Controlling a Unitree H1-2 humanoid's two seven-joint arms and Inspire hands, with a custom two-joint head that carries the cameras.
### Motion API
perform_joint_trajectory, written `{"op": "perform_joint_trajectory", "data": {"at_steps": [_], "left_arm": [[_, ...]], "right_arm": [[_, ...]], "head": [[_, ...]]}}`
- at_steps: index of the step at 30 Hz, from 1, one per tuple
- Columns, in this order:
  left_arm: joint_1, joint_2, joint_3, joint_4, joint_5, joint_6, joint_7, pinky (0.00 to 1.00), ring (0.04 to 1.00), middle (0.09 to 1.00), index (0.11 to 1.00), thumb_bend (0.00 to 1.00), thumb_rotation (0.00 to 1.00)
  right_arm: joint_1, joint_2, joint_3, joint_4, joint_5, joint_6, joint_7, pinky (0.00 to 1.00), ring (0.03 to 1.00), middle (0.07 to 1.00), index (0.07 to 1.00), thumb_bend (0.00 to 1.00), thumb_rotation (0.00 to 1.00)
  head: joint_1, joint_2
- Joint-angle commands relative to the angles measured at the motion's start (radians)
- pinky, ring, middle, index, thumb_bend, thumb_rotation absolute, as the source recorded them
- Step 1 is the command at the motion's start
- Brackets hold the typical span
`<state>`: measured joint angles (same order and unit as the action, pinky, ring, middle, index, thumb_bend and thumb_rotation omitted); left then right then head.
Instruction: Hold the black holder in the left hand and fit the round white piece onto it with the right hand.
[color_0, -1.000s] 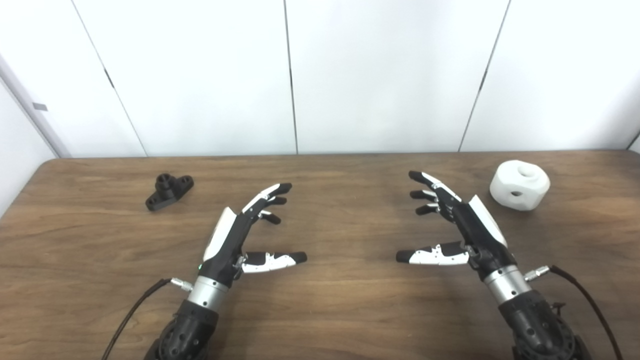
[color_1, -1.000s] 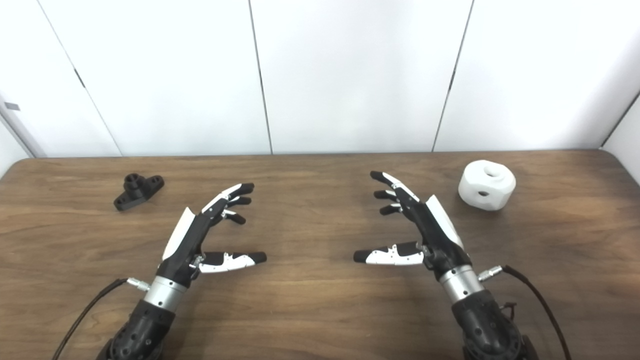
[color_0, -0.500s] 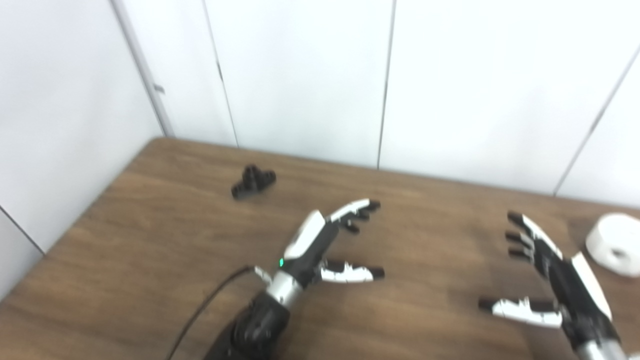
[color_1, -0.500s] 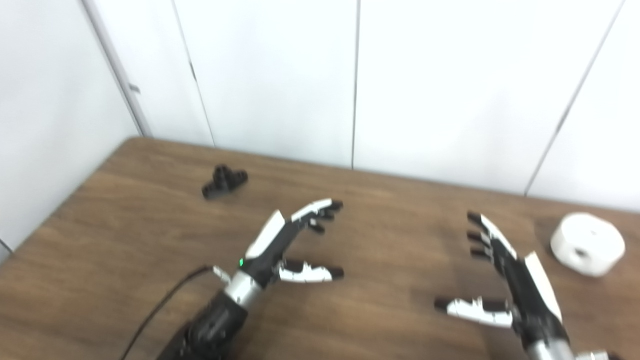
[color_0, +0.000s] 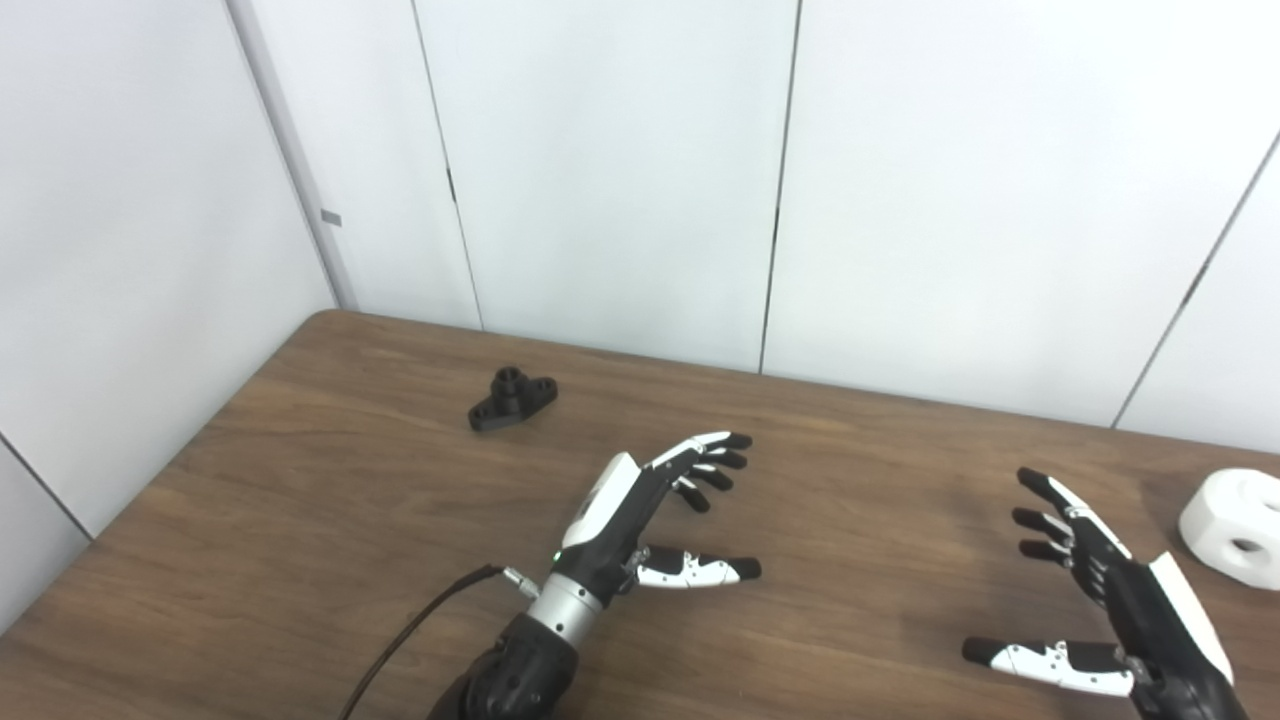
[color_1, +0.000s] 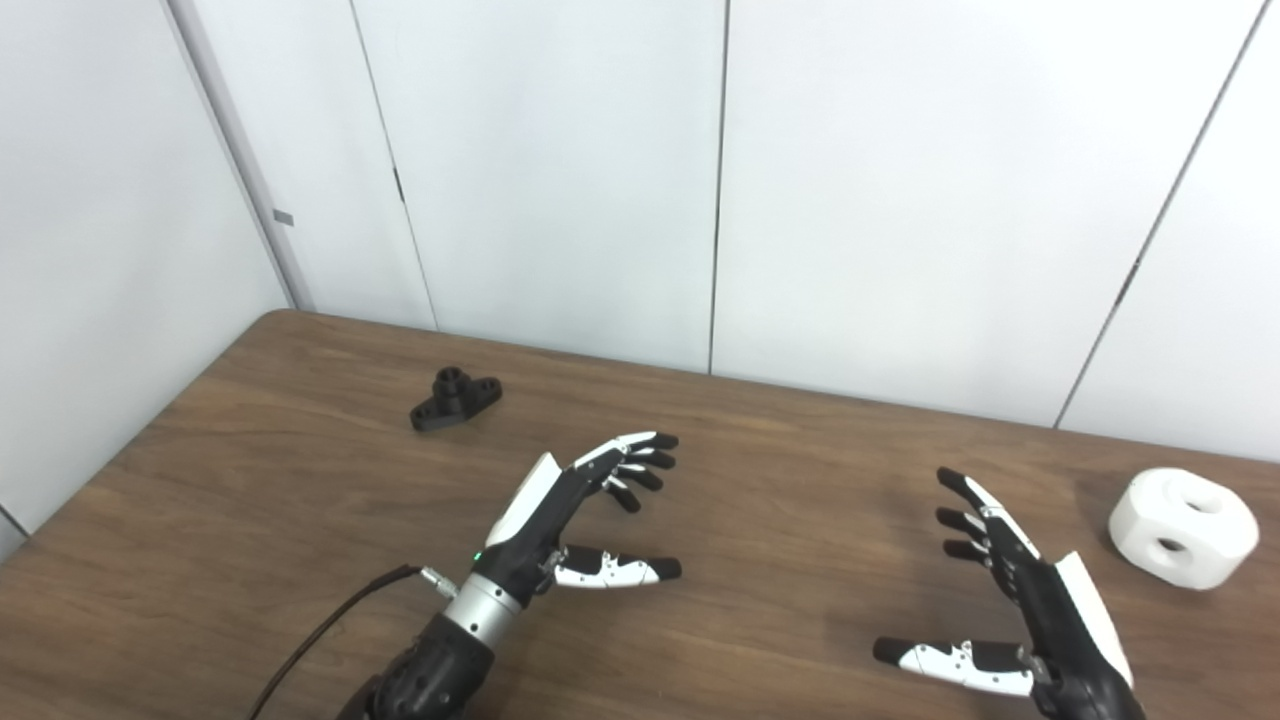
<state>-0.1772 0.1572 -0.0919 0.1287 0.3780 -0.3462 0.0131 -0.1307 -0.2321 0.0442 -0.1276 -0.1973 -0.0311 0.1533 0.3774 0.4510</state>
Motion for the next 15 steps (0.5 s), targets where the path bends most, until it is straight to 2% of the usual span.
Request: {"op": "perform_joint_trajectory", "data": {"at_steps": [1, 4, 5, 7, 10, 11, 12, 15], "left_arm": [[-0.019, 0.006, 0.008, -0.019, 0.004, -0.017, 0.026, 0.56, 0.702, 0.766, 0.812, 0.75, 0.12], [-0.029, 0.005, 0.015, -0.017, 0.007, -0.026, 0.042, 0.52, 0.677, 0.750, 0.792, 0.76, 0.10], [-0.038, 0.015, 0.020, -0.020, -0.022, -0.025, 0.027, 0.51, 0.672, 0.748, 0.789, 0.76, 0.09], [-0.058, 0.044, 0.024, -0.024, -0.080, -0.028, -0.015, 0.48, 0.605, 0.684, 0.718, 0.76, 0.02], [-0.090, 0.113, 0.029, -0.069, -0.114, 0.031, -0.094, 0.48, 0.570, 0.624, 0.640, 0.76, 0.00], [-0.104, 0.149, 0.029, -0.091, -0.114, 0.072, -0.133, 0.48, 0.570, 0.619, 0.633, 0.76, 0.00], [-0.117, 0.183, 0.032, -0.112, -0.094, 0.102, -0.154, 0.52, 0.630, 0.677, 0.673, 0.79, 0.08], [-0.144, 0.241, 0.044, -0.152, -0.046, 0.170, -0.174, 0.57, 0.684, 0.721, 0.721, 0.88, 0.20]], "right_arm": [[-0.025, -0.008, -0.010, -0.043, 0.014, -0.006, -0.006, 0.78, 0.863, 0.949, 0.907, 0.76, 0.00], [-0.022, -0.011, -0.013, -0.050, 0.016, -0.002, -0.004, 0.77, 0.852, 0.948, 0.902, 0.77, 0.00], [-0.022, -0.013, -0.015, -0.050, 0.018, -0.007, -0.004, 0.77, 0.851, 0.948, 0.901, 0.77, 0.00], [-0.022, -0.017, -0.016, -0.052, 0.016, -0.008, -0.004, 0.76, 0.841, 0.941, 0.893, 0.77, 0.00], [-0.025, -0.022, -0.020, -0.057, 0.023, -0.008, 0.001, 0.76, 0.846, 0.938, 0.896, 0.76, 0.00], [-0.026, -0.022, -0.022, -0.061, 0.027, -0.005, 0.003, 0.76, 0.848, 0.938, 0.897, 0.76, 0.00], [-0.027, -0.022, -0.022, -0.063, 0.030, -0.003, 0.004, 0.76, 0.856, 0.940, 0.899, 0.76, 0.00], [-0.029, -0.022, -0.023, -0.068, 0.036, 0.004, 0.004, 0.77, 0.858, 0.941, 0.901, 0.75, 0.00]], "head": [[0.000, 0.001], [0.002, 0.002], [0.004, 0.002], [0.005, 0.002], [0.010, 0.002], [0.011, 0.000], [0.011, 0.000], [0.014, -0.002]]}}
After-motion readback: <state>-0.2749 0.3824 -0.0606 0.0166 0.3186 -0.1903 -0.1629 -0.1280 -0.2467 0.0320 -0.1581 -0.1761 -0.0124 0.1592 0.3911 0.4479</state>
